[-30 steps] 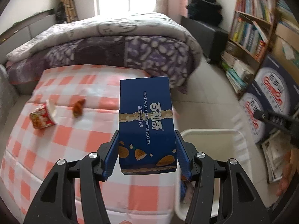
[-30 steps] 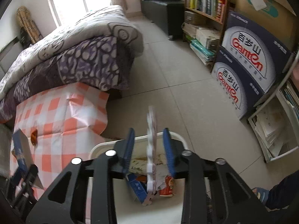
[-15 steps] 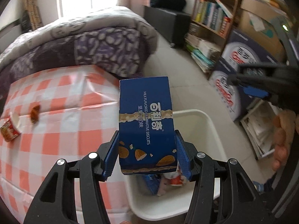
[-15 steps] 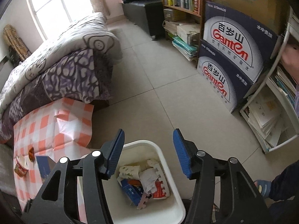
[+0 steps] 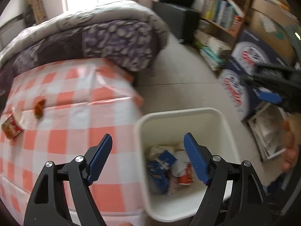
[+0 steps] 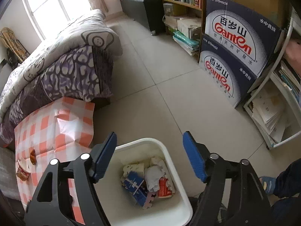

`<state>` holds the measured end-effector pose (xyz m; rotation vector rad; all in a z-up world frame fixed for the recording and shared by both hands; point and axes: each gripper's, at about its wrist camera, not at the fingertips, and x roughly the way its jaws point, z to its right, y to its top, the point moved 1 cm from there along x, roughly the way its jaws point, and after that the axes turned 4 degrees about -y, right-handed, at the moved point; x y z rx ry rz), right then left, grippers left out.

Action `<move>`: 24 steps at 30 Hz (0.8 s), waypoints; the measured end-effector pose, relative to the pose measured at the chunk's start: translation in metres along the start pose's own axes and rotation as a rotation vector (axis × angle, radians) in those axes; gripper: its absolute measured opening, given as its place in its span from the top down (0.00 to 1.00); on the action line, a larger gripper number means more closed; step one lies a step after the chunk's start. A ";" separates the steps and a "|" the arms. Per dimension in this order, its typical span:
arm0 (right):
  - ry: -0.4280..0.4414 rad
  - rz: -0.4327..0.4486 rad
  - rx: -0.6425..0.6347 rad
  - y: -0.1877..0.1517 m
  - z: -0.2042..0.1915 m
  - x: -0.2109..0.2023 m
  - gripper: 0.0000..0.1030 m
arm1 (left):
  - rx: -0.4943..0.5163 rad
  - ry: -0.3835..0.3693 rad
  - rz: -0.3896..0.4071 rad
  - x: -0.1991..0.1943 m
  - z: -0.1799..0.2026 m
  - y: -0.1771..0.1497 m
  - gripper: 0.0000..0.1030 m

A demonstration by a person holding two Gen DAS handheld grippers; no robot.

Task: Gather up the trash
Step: 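Carry the box and strip over the white bin and open both grippers, then grasp the red noodle cup with the left gripper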

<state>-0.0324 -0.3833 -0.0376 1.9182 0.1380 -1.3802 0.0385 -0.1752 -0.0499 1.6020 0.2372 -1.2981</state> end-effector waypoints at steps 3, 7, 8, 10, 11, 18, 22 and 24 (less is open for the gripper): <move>0.008 -0.019 -0.011 -0.004 -0.009 0.004 0.30 | -0.026 0.085 0.002 0.000 -0.031 0.005 0.23; 0.014 -0.034 -0.028 -0.009 -0.025 0.008 0.25 | -0.046 0.214 0.005 -0.001 -0.081 0.015 0.18; 0.015 -0.039 -0.038 -0.011 -0.031 0.009 0.25 | -0.041 0.261 0.000 -0.001 -0.097 0.017 0.17; 0.015 -0.043 -0.049 -0.014 -0.039 0.011 0.23 | -0.033 0.368 -0.015 -0.002 -0.133 0.020 0.15; 0.015 -0.044 -0.057 -0.015 -0.045 0.012 0.23 | -0.039 0.404 -0.017 -0.003 -0.147 0.019 0.15; 0.023 -0.050 -0.112 -0.028 -0.087 0.020 0.22 | -0.476 0.564 0.009 -0.029 -0.295 0.006 0.09; 0.033 -0.055 -0.146 -0.038 -0.110 0.022 0.20 | -0.587 0.575 0.037 -0.030 -0.336 -0.001 0.08; 0.037 -0.042 -0.167 -0.041 -0.119 0.020 0.19 | -0.607 0.570 0.036 -0.024 -0.344 -0.002 0.07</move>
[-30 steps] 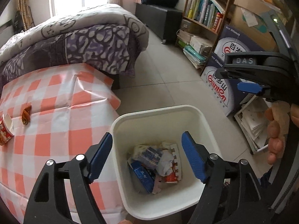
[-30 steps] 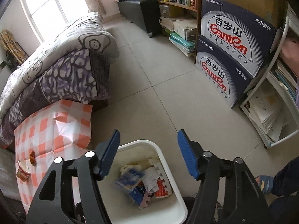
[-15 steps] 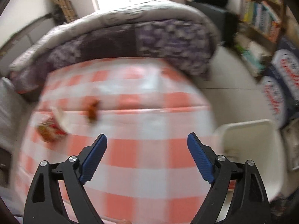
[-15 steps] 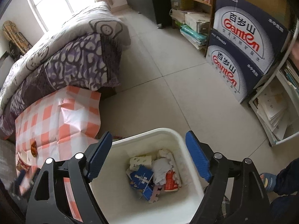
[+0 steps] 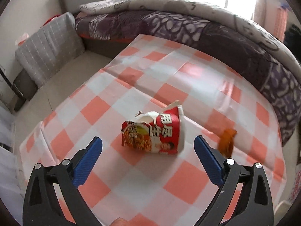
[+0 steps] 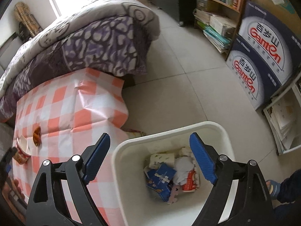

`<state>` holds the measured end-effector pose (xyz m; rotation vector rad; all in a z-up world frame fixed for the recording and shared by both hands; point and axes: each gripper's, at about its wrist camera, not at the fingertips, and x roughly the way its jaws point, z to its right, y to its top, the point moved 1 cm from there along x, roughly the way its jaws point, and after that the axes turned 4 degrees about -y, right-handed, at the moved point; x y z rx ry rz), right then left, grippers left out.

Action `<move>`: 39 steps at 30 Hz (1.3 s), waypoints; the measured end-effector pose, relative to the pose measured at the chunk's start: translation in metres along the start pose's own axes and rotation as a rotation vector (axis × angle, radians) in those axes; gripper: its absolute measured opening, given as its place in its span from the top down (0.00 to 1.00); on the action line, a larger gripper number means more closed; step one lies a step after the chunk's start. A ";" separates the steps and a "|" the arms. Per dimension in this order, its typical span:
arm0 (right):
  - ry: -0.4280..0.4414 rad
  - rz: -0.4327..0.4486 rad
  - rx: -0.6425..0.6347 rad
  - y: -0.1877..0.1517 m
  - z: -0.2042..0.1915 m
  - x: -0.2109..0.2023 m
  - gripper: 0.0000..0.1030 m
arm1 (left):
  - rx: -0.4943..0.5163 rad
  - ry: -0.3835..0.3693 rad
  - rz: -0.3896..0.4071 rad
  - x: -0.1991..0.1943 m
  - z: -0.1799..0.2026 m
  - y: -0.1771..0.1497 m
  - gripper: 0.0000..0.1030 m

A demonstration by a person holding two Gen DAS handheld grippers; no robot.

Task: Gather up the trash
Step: 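Grasp the red noodle cup with the left gripper, then grasp the orange peel with the right gripper while the left gripper holds the cup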

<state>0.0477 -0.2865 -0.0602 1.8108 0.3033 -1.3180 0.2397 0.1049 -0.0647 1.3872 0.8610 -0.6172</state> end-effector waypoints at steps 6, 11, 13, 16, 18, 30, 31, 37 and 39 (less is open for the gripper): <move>0.031 0.060 -0.074 -0.003 -0.042 0.000 0.12 | 0.008 0.009 -0.049 0.036 0.003 0.002 0.07; 0.106 0.042 -0.137 -0.014 -0.102 0.018 0.12 | 0.022 -0.041 -0.016 0.047 -0.015 0.004 0.19; 0.150 0.055 -0.175 -0.018 -0.134 0.024 0.12 | 0.019 -0.071 0.016 0.043 -0.027 0.009 0.20; 0.224 0.080 -0.227 -0.025 -0.184 0.031 0.12 | -0.010 -0.086 0.049 0.037 -0.048 0.017 0.20; 0.262 0.087 -0.267 -0.030 -0.215 0.035 0.12 | -0.015 -0.079 0.073 0.034 -0.058 0.021 0.20; 0.245 0.126 -0.477 -0.059 -0.322 0.059 0.27 | -0.021 -0.070 0.189 0.012 -0.099 0.021 0.20; 0.236 0.122 -0.485 -0.062 -0.324 0.062 0.31 | -0.021 -0.073 0.190 0.012 -0.099 0.021 0.20; 0.203 0.157 -0.513 -0.068 -0.332 0.066 0.72 | -0.025 -0.076 0.190 0.010 -0.100 0.018 0.20; 0.202 0.149 -0.524 -0.067 -0.333 0.066 0.80 | -0.020 -0.070 0.183 0.011 -0.100 0.017 0.20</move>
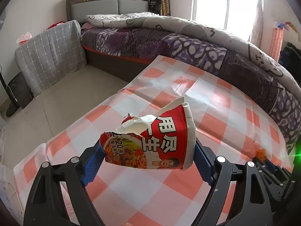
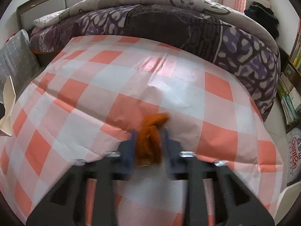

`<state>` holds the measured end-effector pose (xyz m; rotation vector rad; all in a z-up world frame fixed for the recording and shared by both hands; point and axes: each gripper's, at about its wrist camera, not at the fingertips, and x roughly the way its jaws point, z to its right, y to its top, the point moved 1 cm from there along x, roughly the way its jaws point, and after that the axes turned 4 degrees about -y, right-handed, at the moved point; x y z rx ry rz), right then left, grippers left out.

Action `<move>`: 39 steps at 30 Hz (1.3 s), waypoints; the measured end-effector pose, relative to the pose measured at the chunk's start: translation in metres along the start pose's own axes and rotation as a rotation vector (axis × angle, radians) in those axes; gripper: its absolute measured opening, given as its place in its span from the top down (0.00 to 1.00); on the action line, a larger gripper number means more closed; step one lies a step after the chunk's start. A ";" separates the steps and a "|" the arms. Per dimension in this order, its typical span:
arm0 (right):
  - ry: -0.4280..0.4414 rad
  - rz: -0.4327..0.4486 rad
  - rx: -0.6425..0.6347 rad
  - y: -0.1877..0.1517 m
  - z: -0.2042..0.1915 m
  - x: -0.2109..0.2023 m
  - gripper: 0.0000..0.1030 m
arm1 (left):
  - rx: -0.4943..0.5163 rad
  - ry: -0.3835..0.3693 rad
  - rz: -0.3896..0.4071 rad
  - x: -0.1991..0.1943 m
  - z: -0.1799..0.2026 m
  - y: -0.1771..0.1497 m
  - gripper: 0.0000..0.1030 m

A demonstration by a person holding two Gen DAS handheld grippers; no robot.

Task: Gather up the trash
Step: 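Grasp the orange peel with the right gripper while the left gripper holds the cup, then carry the cup and peel over the white bin and open both grippers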

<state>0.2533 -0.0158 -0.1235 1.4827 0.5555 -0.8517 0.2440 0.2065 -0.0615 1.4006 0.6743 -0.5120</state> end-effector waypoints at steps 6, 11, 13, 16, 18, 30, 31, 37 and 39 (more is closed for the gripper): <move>0.014 0.018 0.041 0.000 0.016 -0.019 0.82 | -0.009 0.009 -0.025 -0.006 0.001 0.000 0.20; 0.031 0.042 0.085 0.002 0.039 -0.049 0.82 | -0.007 0.010 0.006 -0.037 0.008 0.010 0.20; 0.037 0.050 0.100 0.002 0.046 -0.061 0.82 | -0.002 0.006 0.022 -0.056 0.013 0.014 0.20; 0.052 0.065 0.127 0.000 0.061 -0.084 0.82 | 0.004 -0.002 0.038 -0.082 0.021 0.014 0.20; 0.052 0.085 0.130 -0.004 0.072 -0.102 0.82 | 0.011 -0.006 0.043 -0.098 0.027 0.014 0.20; 0.010 0.141 0.164 -0.040 0.142 -0.182 0.82 | 0.013 -0.066 0.076 -0.188 0.065 -0.011 0.20; 0.005 0.141 0.171 -0.044 0.150 -0.187 0.82 | 0.009 -0.075 0.067 -0.194 0.069 -0.017 0.20; -0.034 0.155 0.187 -0.064 0.188 -0.207 0.82 | 0.021 -0.115 0.050 -0.210 0.094 -0.044 0.20; -0.045 0.153 0.196 -0.072 0.200 -0.209 0.82 | 0.007 -0.140 0.029 -0.210 0.103 -0.053 0.20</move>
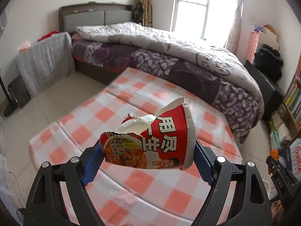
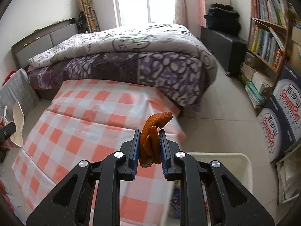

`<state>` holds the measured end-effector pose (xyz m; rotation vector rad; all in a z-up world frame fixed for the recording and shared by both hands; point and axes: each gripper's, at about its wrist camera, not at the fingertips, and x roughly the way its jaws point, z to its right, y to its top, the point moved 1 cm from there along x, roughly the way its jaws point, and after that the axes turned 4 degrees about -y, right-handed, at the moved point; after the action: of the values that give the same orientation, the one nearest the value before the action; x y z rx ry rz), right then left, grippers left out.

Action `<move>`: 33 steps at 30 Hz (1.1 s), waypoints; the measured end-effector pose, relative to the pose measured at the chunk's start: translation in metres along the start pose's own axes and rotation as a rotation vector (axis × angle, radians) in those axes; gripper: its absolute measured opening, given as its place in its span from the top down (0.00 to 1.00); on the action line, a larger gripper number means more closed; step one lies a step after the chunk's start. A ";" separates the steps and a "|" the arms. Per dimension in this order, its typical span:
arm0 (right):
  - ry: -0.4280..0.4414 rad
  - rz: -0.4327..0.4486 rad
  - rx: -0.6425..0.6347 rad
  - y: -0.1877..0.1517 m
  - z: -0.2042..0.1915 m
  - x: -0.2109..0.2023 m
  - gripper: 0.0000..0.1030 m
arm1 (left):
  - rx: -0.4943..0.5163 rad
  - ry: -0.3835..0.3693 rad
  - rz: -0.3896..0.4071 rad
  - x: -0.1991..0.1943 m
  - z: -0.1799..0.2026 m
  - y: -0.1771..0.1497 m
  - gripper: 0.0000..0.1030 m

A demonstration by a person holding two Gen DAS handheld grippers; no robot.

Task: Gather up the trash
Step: 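Carry the cup and peel over the white bin and open both grippers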

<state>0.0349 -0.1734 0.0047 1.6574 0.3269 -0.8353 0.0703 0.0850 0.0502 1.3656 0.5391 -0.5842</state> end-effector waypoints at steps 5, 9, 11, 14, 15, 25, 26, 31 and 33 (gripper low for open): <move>-0.048 -0.044 0.021 -0.015 0.038 0.005 0.81 | 0.031 -0.046 -0.023 0.003 0.033 -0.020 0.20; -0.080 -0.077 0.040 -0.019 0.068 0.008 0.81 | 0.092 -0.075 -0.006 -0.001 0.060 -0.027 0.20; -0.088 -0.096 0.073 -0.019 0.084 0.010 0.81 | 0.109 -0.104 -0.005 -0.003 0.076 -0.029 0.20; -0.091 -0.111 0.127 -0.020 0.105 0.009 0.81 | 0.138 -0.139 -0.009 -0.004 0.097 -0.033 0.20; -0.095 -0.112 0.144 -0.020 0.112 0.007 0.81 | 0.147 -0.148 -0.012 -0.004 0.103 -0.035 0.20; -0.188 -0.095 0.306 -0.020 0.177 -0.013 0.44 | 0.303 -0.291 -0.066 -0.007 0.192 -0.074 0.19; -0.203 -0.087 0.323 -0.020 0.185 -0.016 0.42 | 0.314 -0.303 -0.074 -0.007 0.199 -0.079 0.19; -0.242 -0.059 0.383 -0.021 0.212 -0.029 0.35 | 0.386 -0.443 -0.163 -0.004 0.240 -0.110 0.18; -0.247 -0.044 0.403 -0.022 0.218 -0.034 0.33 | 0.415 -0.481 -0.192 -0.005 0.252 -0.119 0.12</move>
<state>-0.0783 -0.3643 0.0004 1.8936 0.0209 -1.1837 -0.0078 -0.1775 -0.0016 1.4979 0.1580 -1.1927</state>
